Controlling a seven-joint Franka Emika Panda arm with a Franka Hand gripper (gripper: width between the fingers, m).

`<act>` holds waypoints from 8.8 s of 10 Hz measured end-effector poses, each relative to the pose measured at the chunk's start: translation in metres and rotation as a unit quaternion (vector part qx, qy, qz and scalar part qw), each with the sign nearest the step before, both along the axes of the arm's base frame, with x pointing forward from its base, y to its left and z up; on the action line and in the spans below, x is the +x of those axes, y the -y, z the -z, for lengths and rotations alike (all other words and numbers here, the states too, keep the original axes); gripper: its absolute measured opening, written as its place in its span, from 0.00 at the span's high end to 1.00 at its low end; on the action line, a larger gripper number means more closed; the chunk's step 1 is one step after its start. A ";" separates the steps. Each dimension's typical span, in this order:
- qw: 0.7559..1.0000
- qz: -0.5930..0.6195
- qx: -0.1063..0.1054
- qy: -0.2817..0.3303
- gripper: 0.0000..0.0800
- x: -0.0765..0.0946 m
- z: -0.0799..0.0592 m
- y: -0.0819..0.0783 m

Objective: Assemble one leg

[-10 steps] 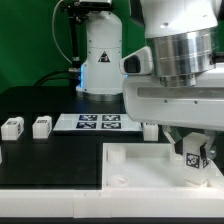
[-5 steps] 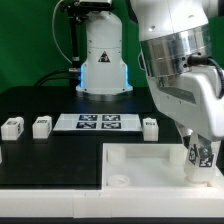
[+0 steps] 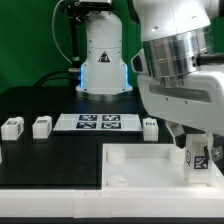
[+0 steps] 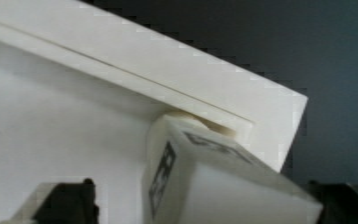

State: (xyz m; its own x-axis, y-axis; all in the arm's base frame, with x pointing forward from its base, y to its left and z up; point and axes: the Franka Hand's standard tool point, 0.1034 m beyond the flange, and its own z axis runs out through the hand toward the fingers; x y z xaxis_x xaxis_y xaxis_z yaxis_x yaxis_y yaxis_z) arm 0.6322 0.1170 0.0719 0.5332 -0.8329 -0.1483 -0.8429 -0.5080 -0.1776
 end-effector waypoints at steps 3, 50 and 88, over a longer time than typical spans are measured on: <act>0.989 -0.141 -0.016 0.034 0.20 -0.002 0.002 -0.001; 0.919 0.384 0.022 -0.081 0.63 0.005 -0.003 -0.008; 0.879 0.466 0.022 -0.098 0.51 0.005 0.000 0.004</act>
Offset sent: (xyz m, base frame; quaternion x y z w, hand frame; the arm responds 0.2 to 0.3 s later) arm 0.0000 0.0000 0.0000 0.0000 0.0000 -0.1790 0.9838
